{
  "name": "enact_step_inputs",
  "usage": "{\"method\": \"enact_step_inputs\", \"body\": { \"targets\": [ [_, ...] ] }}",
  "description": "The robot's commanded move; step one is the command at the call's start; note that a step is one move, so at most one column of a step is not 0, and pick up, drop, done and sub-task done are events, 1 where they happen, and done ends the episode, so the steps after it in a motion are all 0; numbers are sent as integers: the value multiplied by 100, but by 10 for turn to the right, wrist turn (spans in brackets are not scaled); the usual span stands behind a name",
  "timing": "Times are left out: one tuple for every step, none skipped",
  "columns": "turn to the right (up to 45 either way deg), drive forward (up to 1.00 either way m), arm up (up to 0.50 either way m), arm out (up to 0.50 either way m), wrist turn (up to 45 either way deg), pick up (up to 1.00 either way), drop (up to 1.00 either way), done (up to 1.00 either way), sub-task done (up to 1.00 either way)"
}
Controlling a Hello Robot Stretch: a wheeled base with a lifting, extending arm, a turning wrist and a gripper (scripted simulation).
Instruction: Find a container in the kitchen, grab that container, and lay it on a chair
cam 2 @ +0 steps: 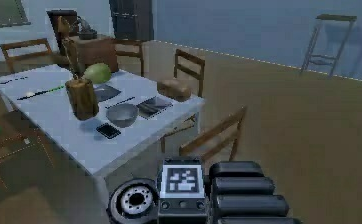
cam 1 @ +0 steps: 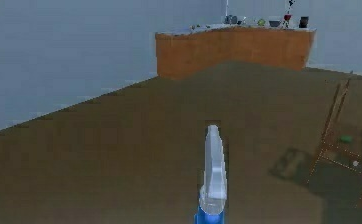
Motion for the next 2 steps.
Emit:
{"method": "enact_step_inputs", "body": {
  "targets": [
    [-450,0,0,0,0,0,0,0,0],
    [-450,0,0,0,0,0,0,0,0]
  ]
}}
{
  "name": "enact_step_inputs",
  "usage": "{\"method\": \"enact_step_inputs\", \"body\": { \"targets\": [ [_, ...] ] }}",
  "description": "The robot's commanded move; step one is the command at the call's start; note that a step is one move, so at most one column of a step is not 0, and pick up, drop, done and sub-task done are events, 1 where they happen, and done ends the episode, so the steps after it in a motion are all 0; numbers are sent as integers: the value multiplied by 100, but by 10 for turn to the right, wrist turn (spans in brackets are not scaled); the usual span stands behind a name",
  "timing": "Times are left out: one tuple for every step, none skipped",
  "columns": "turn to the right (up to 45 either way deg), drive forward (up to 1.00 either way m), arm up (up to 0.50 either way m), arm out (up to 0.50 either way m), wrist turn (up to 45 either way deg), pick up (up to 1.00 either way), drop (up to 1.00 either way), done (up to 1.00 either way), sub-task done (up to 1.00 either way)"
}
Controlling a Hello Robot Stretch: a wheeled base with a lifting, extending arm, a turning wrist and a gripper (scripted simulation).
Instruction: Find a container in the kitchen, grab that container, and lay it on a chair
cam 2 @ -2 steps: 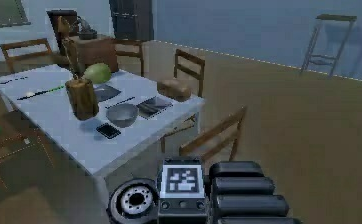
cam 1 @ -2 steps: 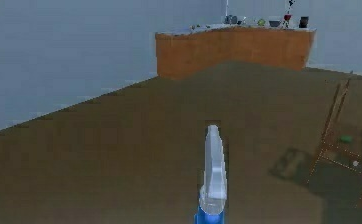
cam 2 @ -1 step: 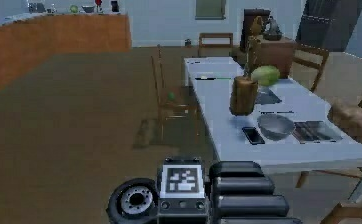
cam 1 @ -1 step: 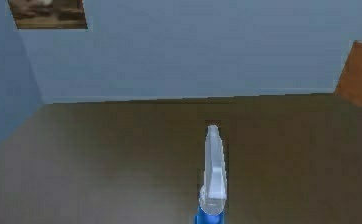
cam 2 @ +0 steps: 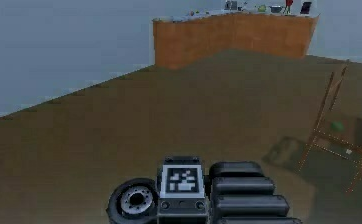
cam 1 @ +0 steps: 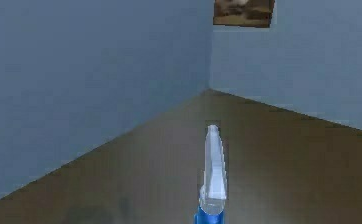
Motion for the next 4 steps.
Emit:
{"method": "enact_step_inputs", "body": {
  "targets": [
    [-450,0,0,0,0,0,0,0,0],
    [-30,0,0,0,0,0,0,0,0],
    [450,0,0,0,0,0,0,0,0],
    [450,0,0,0,0,0,0,0,0]
  ]
}}
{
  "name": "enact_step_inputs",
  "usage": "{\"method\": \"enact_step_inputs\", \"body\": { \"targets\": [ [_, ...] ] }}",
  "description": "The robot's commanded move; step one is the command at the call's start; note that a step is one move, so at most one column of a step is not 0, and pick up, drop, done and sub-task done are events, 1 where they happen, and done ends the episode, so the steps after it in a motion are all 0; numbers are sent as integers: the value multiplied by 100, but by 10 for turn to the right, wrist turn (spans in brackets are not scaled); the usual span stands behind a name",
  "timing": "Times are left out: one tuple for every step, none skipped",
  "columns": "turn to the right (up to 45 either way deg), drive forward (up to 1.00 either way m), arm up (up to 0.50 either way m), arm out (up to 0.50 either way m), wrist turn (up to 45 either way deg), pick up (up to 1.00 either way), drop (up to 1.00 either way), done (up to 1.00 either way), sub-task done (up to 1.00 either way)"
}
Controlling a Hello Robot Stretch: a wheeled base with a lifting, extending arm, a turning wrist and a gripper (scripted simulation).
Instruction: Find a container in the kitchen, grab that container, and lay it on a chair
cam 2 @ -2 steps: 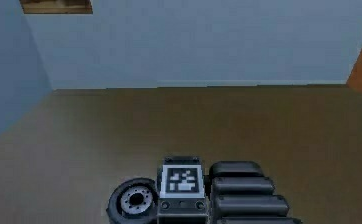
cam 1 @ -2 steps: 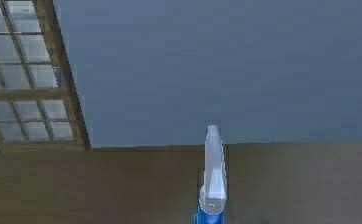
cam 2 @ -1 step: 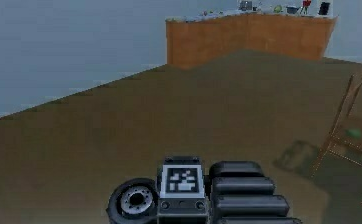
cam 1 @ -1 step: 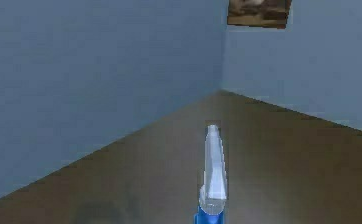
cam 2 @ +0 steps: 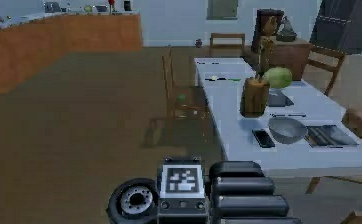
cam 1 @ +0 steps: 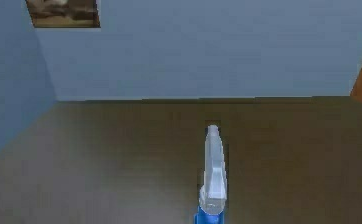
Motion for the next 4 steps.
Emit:
{"method": "enact_step_inputs", "body": {
  "targets": [
    [450,0,0,0,0,0,0,0,0],
    [0,0,0,48,0,0,0,0,0],
    [0,0,0,0,450,0,0,0,0],
    [0,0,0,0,450,0,0,0,0]
  ]
}}
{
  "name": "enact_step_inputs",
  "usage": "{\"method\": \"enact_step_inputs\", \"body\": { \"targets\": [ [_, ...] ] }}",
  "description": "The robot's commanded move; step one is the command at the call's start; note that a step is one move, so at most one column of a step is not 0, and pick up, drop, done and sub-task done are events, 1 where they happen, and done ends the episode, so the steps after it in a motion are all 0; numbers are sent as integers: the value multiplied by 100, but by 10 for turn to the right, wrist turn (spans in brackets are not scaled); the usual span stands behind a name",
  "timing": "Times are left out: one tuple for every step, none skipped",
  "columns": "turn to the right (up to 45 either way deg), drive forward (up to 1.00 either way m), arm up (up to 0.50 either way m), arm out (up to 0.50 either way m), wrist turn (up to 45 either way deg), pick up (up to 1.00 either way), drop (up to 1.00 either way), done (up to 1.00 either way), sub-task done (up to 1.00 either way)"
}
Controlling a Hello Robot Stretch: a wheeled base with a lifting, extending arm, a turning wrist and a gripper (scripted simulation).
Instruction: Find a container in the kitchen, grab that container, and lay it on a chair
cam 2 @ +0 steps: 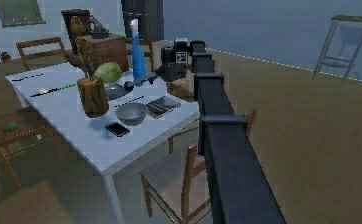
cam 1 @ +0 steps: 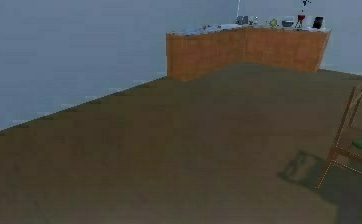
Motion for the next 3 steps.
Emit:
{"method": "enact_step_inputs", "body": {
  "targets": [
    [0,0,0,0,450,0,0,0,0],
    [0,0,0,0,30,0,0,0,0],
    [0,0,-30,0,0,0,0,0,0]
  ]
}}
